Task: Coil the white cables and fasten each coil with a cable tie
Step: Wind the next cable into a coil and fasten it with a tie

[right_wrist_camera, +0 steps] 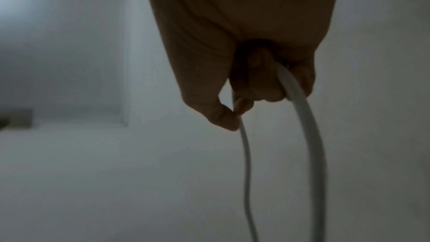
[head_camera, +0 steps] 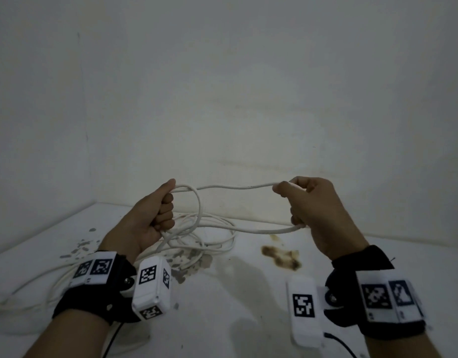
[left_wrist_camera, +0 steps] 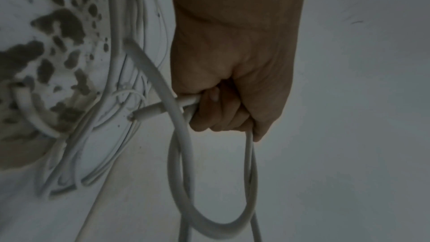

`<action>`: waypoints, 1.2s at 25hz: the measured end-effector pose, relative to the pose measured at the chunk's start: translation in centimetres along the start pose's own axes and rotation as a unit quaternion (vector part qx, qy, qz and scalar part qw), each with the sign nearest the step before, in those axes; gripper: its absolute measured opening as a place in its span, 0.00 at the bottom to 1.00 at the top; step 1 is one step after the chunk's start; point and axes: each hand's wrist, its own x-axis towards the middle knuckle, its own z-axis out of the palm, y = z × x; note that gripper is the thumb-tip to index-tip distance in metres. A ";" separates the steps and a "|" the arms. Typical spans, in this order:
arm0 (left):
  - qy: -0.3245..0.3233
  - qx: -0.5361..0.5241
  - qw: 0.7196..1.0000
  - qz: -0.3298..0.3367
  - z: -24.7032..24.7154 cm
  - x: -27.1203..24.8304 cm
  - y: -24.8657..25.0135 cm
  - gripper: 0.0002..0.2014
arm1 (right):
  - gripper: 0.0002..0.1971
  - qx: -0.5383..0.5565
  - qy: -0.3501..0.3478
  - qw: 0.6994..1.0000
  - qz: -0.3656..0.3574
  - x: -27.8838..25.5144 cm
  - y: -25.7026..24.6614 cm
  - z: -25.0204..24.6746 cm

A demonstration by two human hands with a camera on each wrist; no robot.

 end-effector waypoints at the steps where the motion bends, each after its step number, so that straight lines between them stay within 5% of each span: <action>1: 0.000 0.003 1.000 0.001 -0.3 0.1 0.1 0.25 | 0.07 -0.046 0.024 0.998 -0.037 -0.2 -0.5 0.1; 5: -0.007 0.028 1.000 0.004 -1.7 -0.2 0.8 0.25 | 0.09 -0.132 0.063 0.981 -0.125 -1.2 -1.7 0.3; 8: -0.031 0.081 0.996 -0.004 -3.1 -0.7 1.3 0.26 | 0.09 0.098 -0.002 0.995 0.027 -0.9 -2.2 -0.4; 10: -0.038 0.104 0.994 -0.011 -4.0 -0.7 1.1 0.26 | 0.08 0.305 -0.105 0.936 0.140 -0.8 -3.1 -1.3; 12: -0.021 0.103 0.994 -0.015 -4.7 -0.3 0.5 0.25 | 0.12 0.399 -0.169 0.885 0.169 -0.9 -3.8 -2.3; 14: 0.013 0.074 0.997 -0.023 -5.3 0.4 -0.2 0.25 | 0.16 0.299 -0.172 0.931 0.123 -1.0 -3.8 -2.6; 16: 0.043 0.032 0.998 -0.026 -5.6 0.9 -0.6 0.25 | 0.10 0.095 -0.147 0.983 0.054 -1.7 -3.4 -1.7; 18: 0.068 -0.024 0.997 -0.026 -5.5 1.4 -0.7 0.24 | 0.04 -0.094 -0.128 0.987 -0.012 -1.6 -2.4 -0.6; 21: 0.091 -0.120 0.987 -0.046 -5.6 2.1 -0.5 0.26 | 0.08 -0.321 -0.117 0.934 -0.104 -1.6 -1.1 0.6; 24: 0.072 -0.169 0.980 -0.075 -6.3 2.5 -0.4 0.30 | 0.11 -0.455 -0.134 0.873 -0.118 -2.7 -1.9 1.0; 28: -0.048 -0.208 0.974 -0.080 -6.0 2.3 0.4 0.21 | 0.15 -0.517 -0.218 0.811 -0.164 -4.9 -3.6 2.0; 30: -0.083 -0.211 0.972 -0.057 -5.2 2.1 0.7 0.27 | 0.20 -0.513 -0.268 0.795 -0.184 -5.8 -4.0 3.0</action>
